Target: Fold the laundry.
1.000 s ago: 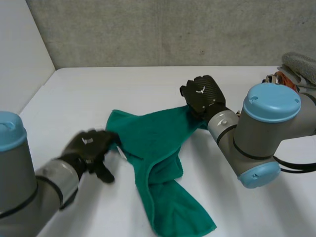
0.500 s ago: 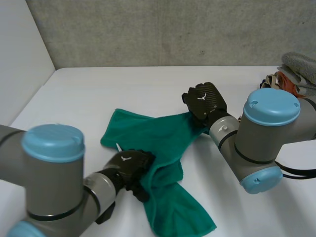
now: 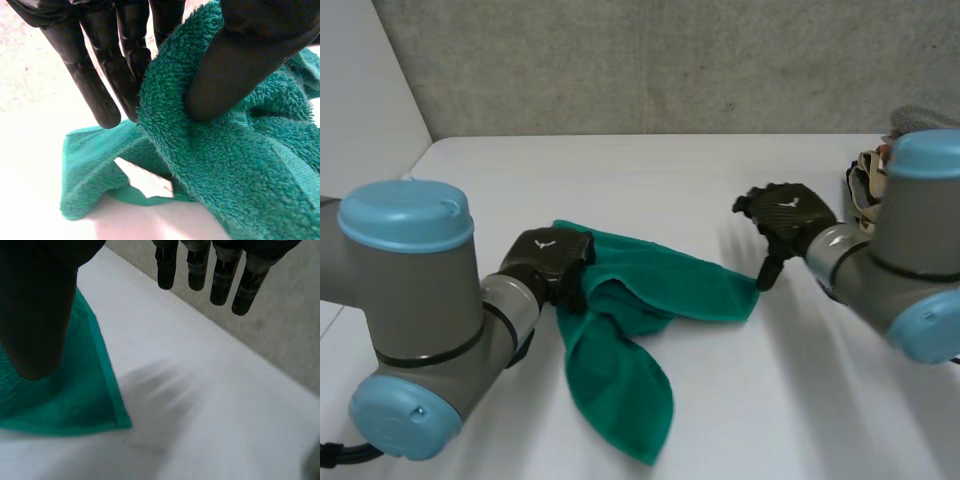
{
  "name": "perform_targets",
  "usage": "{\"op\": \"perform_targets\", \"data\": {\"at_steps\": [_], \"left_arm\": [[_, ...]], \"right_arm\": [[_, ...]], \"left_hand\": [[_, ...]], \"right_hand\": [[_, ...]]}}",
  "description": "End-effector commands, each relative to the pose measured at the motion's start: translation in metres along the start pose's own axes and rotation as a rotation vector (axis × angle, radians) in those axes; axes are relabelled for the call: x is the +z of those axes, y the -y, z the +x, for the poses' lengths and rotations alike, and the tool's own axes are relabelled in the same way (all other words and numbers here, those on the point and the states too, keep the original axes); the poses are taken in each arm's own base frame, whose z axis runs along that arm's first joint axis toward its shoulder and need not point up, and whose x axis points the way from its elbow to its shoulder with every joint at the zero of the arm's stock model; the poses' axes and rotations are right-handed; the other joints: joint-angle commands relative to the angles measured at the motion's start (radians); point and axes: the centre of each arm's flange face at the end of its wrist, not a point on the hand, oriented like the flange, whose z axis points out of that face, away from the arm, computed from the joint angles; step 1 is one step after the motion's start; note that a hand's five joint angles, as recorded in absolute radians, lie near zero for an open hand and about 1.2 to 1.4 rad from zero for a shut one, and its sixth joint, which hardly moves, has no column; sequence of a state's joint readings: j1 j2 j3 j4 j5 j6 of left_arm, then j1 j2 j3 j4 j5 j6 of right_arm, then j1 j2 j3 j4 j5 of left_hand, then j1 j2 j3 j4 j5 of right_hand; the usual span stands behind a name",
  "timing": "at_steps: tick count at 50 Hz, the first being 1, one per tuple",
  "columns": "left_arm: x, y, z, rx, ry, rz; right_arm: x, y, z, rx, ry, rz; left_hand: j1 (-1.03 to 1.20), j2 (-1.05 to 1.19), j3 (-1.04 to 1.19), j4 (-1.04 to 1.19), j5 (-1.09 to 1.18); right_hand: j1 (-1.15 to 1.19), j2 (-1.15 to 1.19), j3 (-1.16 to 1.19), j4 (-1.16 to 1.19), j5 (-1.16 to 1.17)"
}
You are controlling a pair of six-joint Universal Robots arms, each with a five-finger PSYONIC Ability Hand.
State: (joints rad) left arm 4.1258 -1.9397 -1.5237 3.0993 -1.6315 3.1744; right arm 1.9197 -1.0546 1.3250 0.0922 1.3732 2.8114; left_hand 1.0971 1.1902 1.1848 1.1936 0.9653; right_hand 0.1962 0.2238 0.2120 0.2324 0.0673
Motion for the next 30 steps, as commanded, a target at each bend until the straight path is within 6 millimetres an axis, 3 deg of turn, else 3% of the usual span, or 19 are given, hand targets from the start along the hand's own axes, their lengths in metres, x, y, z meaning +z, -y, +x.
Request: {"op": "perform_targets", "data": {"at_steps": [1,6,11,16,22,25,26,28,30], "left_arm": [[-0.001,0.003,0.001,0.028,-0.023,0.006],[-0.006,0.011,0.002,0.022,-0.025,0.032],[-0.011,0.017,0.003,0.023,-0.028,0.054],[-0.015,0.021,0.002,0.022,-0.026,0.065],[-0.022,0.023,0.002,0.020,-0.029,0.049],[-0.024,0.024,0.002,0.016,-0.032,0.046],[-0.025,0.025,0.002,0.015,-0.030,0.049],[-0.027,0.026,0.002,0.015,-0.033,0.050],[-0.030,0.028,0.000,0.015,-0.034,0.051]], "right_arm": [[-0.010,-0.017,0.012,0.162,0.059,-0.089],[-0.009,-0.035,0.007,0.202,0.099,-0.138],[0.008,-0.056,-0.002,0.285,0.113,-0.148],[0.017,-0.056,-0.004,0.326,0.104,-0.096],[0.029,-0.060,-0.037,0.332,0.161,-0.073],[0.036,-0.061,-0.046,0.325,0.162,-0.061],[0.038,-0.060,-0.048,0.321,0.161,-0.051],[0.039,-0.058,-0.047,0.324,0.161,-0.043],[0.038,-0.051,-0.043,0.320,0.151,-0.022]], "left_hand": [[0.299,0.206,0.211,0.203,0.256],[0.299,0.206,0.211,0.203,0.256],[0.299,0.206,0.211,0.203,0.256],[0.299,0.206,0.211,0.203,0.256],[0.299,0.206,0.211,0.203,0.256],[0.299,0.206,0.211,0.203,0.256],[0.299,0.206,0.211,0.203,0.256],[0.299,0.206,0.211,0.203,0.256],[0.299,0.206,0.211,0.203,0.256]], "right_hand": [[-0.022,-0.049,-0.037,-0.058,-0.067],[-0.022,-0.049,-0.037,-0.058,-0.067],[-0.022,-0.049,-0.037,-0.058,-0.067],[-0.022,-0.049,-0.037,-0.058,-0.067],[0.018,-0.010,0.002,-0.018,-0.028],[0.328,0.300,0.312,0.291,0.282],[0.759,0.732,0.744,0.723,0.714],[1.198,1.171,1.182,1.162,1.153],[1.200,1.172,1.184,1.164,1.154]]}}
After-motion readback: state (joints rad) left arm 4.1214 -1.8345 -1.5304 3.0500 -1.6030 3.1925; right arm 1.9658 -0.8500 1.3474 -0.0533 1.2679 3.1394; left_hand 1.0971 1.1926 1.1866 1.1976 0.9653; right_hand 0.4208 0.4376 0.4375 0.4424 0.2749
